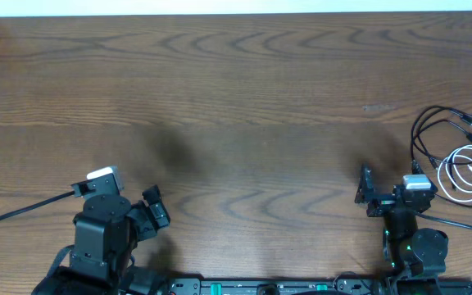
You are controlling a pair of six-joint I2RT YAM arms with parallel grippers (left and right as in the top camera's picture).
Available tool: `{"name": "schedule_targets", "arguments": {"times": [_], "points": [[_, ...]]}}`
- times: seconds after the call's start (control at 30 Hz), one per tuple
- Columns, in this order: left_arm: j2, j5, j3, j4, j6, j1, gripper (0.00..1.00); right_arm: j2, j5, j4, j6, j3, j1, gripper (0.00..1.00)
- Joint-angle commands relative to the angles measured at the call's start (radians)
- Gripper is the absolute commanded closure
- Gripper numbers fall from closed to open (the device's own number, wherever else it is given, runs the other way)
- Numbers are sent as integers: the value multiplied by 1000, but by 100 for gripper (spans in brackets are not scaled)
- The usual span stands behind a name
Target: Untangle cables
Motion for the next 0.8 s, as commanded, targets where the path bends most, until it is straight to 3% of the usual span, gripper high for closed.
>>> {"name": "schedule_targets", "arguments": {"times": [0.0, 0.23, 0.5, 0.77], "points": [[-30, -2, -30, -2, 1, 3, 2, -6, 8, -2, 10, -2, 6, 1], [-171, -3, -174, 124, 2, 8, 2, -6, 8, -2, 10, -2, 6, 1], [-400, -2, -537, 534, -3, 8, 2, -6, 8, -2, 10, -2, 6, 1], [-547, -2, -769, 913, -2, 8, 2, -6, 8, -3, 10, -2, 6, 1]]}}
